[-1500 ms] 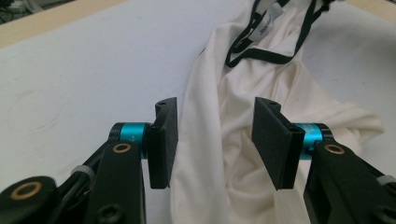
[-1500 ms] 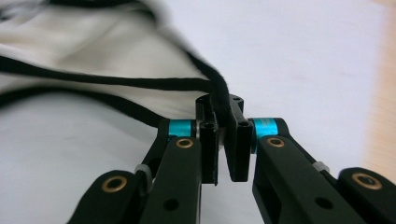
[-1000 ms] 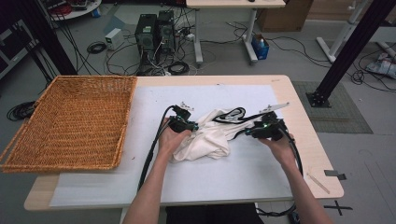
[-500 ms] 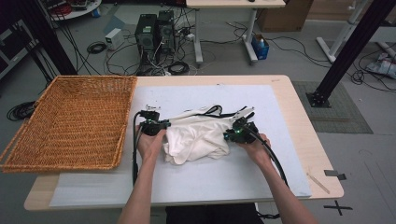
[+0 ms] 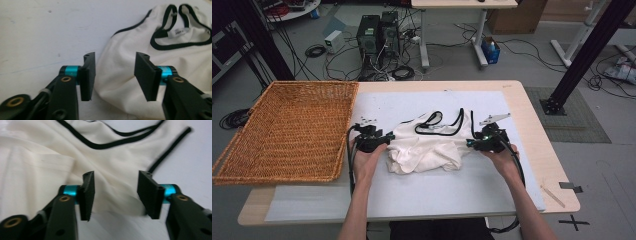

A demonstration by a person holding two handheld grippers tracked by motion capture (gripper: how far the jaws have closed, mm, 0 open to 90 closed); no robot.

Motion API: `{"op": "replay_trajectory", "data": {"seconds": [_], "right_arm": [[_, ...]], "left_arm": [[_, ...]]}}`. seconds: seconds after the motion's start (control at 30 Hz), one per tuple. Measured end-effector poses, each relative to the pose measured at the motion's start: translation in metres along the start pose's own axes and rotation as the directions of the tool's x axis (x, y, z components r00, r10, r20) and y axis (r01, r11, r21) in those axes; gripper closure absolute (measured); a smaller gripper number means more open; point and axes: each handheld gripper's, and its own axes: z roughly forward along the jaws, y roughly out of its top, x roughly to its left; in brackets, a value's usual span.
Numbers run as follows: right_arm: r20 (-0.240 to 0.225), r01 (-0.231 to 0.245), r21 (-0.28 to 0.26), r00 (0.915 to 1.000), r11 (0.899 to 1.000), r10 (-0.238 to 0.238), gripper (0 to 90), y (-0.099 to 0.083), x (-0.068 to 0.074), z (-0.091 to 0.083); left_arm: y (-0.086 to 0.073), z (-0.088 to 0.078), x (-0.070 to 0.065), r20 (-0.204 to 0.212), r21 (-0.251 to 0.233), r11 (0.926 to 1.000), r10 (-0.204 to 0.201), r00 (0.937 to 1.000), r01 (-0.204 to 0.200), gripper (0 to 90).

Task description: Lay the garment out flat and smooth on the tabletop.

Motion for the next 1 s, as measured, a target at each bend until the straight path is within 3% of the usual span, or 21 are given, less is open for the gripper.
{"op": "replay_trajectory", "data": {"seconds": [0.03, 0.07, 0.1, 0.13, 0.17, 0.2, 0.23, 0.27, 0.3, 0.33, 0.37, 0.43, 0.47, 0.6, 0.73, 0.8, 0.87, 0.9, 0.93, 0.97, 1.0], "right_arm": [[-0.017, 0.011, 0.010, 0.9998, 1.000, -0.011, 45.1, 0.003, 0.006, 0.004], [-0.062, 0.073, 0.021, 0.9955, 0.997, -0.072, 43.2, 0.006, 0.023, 0.012], [-0.062, 0.073, 0.021, 0.9955, 0.997, -0.072, 43.2, 0.006, 0.023, 0.012], [-0.109, 0.107, 0.029, 0.9887, 0.994, -0.103, 42.1, 0.006, 0.032, 0.018], [-0.109, 0.107, 0.029, 0.9887, 0.994, -0.103, 42.1, 0.006, 0.032, 0.018], [-0.111, 0.113, 0.078, 0.9884, 0.991, -0.104, 42.1, 0.004, 0.037, 0.028], [-0.111, 0.113, 0.078, 0.9884, 0.991, -0.104, 42.1, 0.004, 0.037, 0.028], [-0.111, 0.071, 0.068, 0.9918, 0.995, -0.064, 49.5, 0.001, 0.035, 0.030], [-0.111, 0.071, 0.068, 0.9918, 0.995, -0.064, 49.5, 0.001, 0.035, 0.030], [-0.106, 0.037, 0.061, 0.9939, 0.997, -0.030, 62.8, 0.000, 0.029, 0.028], [-0.106, 0.037, 0.061, 0.9939, 0.997, -0.030, 62.8, 0.000, 0.029, 0.028], [-0.112, 0.020, 0.051, 0.9936, 0.998, -0.014, 77.1, -0.004, 0.025, 0.024], [-0.111, 0.022, 0.037, 0.9937, 0.999, -0.018, 87.7, -0.009, 0.023, 0.021], [-0.118, 0.016, 0.034, 0.9929, 0.999, -0.012, 89.1, -0.017, 0.023, 0.013], [-0.126, 0.033, 0.068, 0.9917, 0.997, -0.024, 89.3, -0.037, 0.033, -0.011], [-0.134, 0.037, 0.077, 0.9906, 0.996, -0.027, 89.3, -0.041, 0.035, -0.017], [-0.145, 0.058, 0.093, 0.9885, 0.994, -0.044, 84.4, -0.051, 0.040, -0.030], [-0.145, 0.058, 0.093, 0.9885, 0.994, -0.044, 84.4, -0.051, 0.040, -0.030], [-0.112, 0.047, 0.067, 0.9929, 0.997, -0.039, 74.4, -0.051, 0.037, -0.037], [-0.112, 0.047, 0.067, 0.9929, 0.997, -0.039, 74.4, -0.051, 0.037, -0.037], [-0.064, 0.011, 0.035, 0.9979, 0.999, -0.009, 65.1, -0.047, 0.030, -0.042]], "left_arm": [[0.000, 0.004, -0.005, 0.011, 0.013, 0.9995, 0.030, 0.9995, -0.030, 49.3], [0.000, 0.006, -0.013, 0.034, 0.021, 0.9971, 0.072, 0.9968, -0.073, 49.3], [0.000, 0.006, -0.019, 0.053, 0.020, 0.9946, 0.101, 0.9935, -0.102, 49.3], [-0.001, 0.007, -0.033, 0.133, 0.009, 0.9845, 0.172, 0.9760, -0.175, 49.2], [-0.001, 0.007, -0.033, 0.133, 0.009, 0.9845, 0.172, 0.9760, -0.175, 48.3], [-0.003, 0.011, -0.042, 0.152, 0.050, 0.9704, 0.226, 0.9621, -0.236, 47.1], [-0.003, 0.011, -0.042, 0.152, 0.050, 0.9704, 0.226, 0.9621, -0.236, 46.6], [-0.008, 0.018, -0.045, 0.119, 0.109, 0.9535, 0.268, 0.9560, -0.281, 46.4], [-0.008, 0.018, -0.045, 0.119, 0.109, 0.9535, 0.268, 0.9560, -0.281, 46.4], [-0.013, 0.024, -0.045, 0.119, 0.139, 0.9473, 0.274, 0.9545, -0.289, 46.5], [-0.013, 0.024, -0.045, 0.119, 0.139, 0.9473, 0.274, 0.9545, -0.289, 47.8], [-0.015, 0.022, -0.046, 0.116, 0.128, 0.9437, 0.291, 0.9497, -0.305, 51.8], [-0.015, 0.020, -0.046, 0.146, 0.130, 0.9447, 0.282, 0.9483, -0.301, 71.2], [-0.021, 0.011, -0.050, 0.201, 0.140, 0.9424, 0.273, 0.9408, -0.304, 78.3], [-0.036, -0.008, -0.062, 0.299, 0.156, 0.9240, 0.292, 0.9084, -0.349, 79.8], [-0.045, -0.020, -0.071, 0.363, 0.161, 0.9125, 0.300, 0.8823, -0.376, 79.8], [-0.047, -0.028, -0.077, 0.394, 0.152, 0.9099, 0.302, 0.8680, -0.386, 79.1], [-0.047, -0.028, -0.077, 0.394, 0.152, 0.9099, 0.302, 0.8680, -0.386, 75.8], [-0.044, -0.030, -0.076, 0.386, 0.126, 0.9196, 0.300, 0.8721, -0.372, 71.9], [-0.038, -0.031, -0.073, 0.376, 0.086, 0.9345, 0.291, 0.8799, -0.345, 71.9], [-0.025, -0.030, -0.067, 0.309, 0.006, 0.9594, 0.267, 0.9130, -0.282, 58.4]]}}
